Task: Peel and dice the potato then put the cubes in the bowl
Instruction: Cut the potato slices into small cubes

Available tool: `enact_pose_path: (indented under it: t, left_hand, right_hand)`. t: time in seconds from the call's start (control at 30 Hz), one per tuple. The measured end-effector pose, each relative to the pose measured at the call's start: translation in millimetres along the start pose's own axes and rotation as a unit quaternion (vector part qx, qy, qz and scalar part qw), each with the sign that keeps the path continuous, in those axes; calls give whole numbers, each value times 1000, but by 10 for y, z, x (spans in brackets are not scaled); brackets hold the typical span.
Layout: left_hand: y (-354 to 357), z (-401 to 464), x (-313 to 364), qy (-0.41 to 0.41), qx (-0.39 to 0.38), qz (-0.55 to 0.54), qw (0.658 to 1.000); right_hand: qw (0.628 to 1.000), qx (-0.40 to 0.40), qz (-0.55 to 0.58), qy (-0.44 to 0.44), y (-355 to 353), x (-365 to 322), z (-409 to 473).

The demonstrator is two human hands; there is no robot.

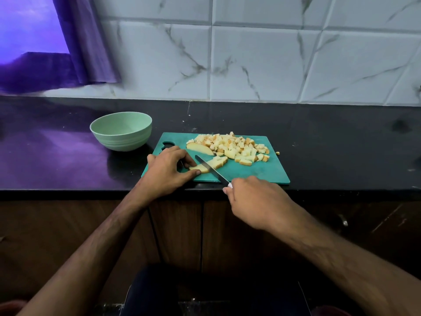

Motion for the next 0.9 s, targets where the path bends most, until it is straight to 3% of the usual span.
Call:
enact_pose_path:
  t: [0.27,0.4,0.9]
  left_hand:
    - [-12,-21,-24,-13,-6,10,1000]
    - [-89,-76,-97,-22,18,5,1000]
    - [-143,-77,-131,-59,24,-23,998]
  right_hand:
    - [999,-32,21,9,-58,-39,224]
    - [1000,-10,9,7,-301,-29,163]
    - [1000,-4,13,-6,-15,-206,293]
Point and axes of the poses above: each hand's wrist, its own z-axis towards the middle knuckle, its own y-axis out of the palm, x = y × z, the point moved 10 cm from there along z, towards the middle knuckle, and after that the axes turned 1 degree about -z, right-handed, at the moved point
